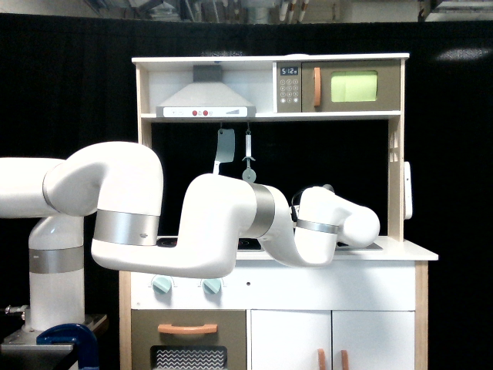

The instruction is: Turn on the faucet

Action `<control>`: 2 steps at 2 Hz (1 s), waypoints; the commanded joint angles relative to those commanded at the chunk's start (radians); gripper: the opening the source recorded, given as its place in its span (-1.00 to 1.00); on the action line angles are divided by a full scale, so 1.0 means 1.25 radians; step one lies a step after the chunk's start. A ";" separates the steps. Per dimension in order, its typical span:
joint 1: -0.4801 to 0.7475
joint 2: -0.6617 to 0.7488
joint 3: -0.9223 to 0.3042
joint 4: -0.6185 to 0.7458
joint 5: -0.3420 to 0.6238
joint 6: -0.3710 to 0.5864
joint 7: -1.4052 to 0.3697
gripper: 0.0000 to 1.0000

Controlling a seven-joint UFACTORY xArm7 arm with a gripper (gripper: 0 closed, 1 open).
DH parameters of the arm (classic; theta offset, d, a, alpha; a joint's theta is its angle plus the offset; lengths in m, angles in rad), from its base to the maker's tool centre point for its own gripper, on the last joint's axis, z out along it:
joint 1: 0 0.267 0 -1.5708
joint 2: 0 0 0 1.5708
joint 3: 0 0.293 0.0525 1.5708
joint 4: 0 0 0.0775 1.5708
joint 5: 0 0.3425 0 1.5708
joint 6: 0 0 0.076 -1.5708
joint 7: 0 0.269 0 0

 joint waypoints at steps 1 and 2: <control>0.079 -0.023 0.026 0.151 -0.023 0.069 0.031 1.00; 0.045 -0.033 0.031 0.100 -0.039 0.050 0.038 1.00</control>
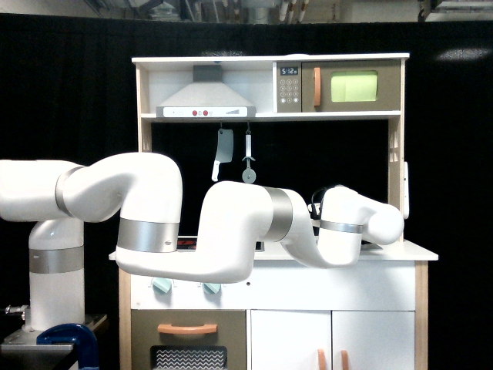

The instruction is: Turn on the faucet

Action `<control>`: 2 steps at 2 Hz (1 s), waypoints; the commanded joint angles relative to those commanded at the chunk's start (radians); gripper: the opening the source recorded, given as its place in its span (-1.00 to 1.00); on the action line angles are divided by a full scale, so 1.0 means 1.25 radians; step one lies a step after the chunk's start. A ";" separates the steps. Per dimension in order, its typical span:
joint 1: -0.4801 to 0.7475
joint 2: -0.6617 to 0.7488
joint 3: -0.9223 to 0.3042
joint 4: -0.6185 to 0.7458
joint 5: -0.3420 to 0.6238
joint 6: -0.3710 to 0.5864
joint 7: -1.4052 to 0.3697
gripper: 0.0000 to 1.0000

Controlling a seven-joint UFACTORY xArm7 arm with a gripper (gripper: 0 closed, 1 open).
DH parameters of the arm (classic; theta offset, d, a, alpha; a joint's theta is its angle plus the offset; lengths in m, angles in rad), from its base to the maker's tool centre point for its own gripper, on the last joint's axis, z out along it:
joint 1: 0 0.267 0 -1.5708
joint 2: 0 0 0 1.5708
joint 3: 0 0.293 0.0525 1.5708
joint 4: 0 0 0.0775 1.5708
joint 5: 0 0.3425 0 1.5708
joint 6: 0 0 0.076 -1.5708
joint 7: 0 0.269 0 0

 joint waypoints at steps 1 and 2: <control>-0.245 0.015 0.021 -0.188 -0.012 0.058 0.032 1.00; -0.483 0.015 0.013 -0.259 -0.031 0.223 0.033 1.00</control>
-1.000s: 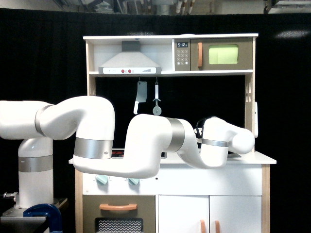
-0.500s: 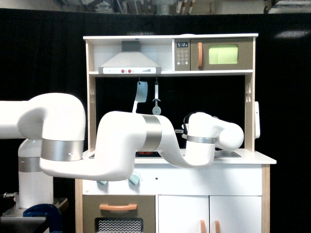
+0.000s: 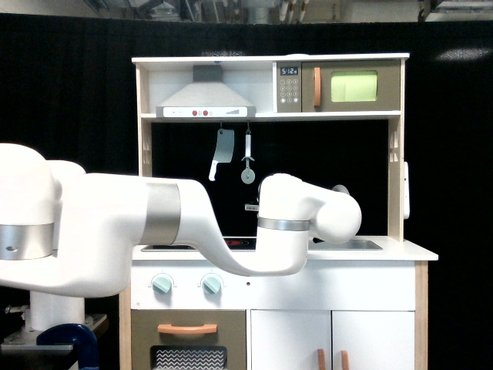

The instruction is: Turn on the faucet

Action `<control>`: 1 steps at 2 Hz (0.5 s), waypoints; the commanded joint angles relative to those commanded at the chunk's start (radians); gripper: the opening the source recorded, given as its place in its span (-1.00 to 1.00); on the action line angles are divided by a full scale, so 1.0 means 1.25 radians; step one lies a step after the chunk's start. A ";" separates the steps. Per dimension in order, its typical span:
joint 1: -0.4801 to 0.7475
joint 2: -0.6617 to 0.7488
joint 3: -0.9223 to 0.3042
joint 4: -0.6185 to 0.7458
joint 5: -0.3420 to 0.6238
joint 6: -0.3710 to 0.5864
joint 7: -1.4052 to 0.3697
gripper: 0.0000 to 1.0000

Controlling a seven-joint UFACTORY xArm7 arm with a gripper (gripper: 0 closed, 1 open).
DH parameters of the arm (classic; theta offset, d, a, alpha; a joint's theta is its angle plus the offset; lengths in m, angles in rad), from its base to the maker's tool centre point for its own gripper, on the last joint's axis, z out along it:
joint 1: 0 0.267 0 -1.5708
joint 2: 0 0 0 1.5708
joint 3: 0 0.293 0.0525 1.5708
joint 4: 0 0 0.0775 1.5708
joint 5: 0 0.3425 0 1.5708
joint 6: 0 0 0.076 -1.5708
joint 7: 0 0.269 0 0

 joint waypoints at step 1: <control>-0.091 -0.006 -0.010 -0.016 -0.016 0.073 -0.004 1.00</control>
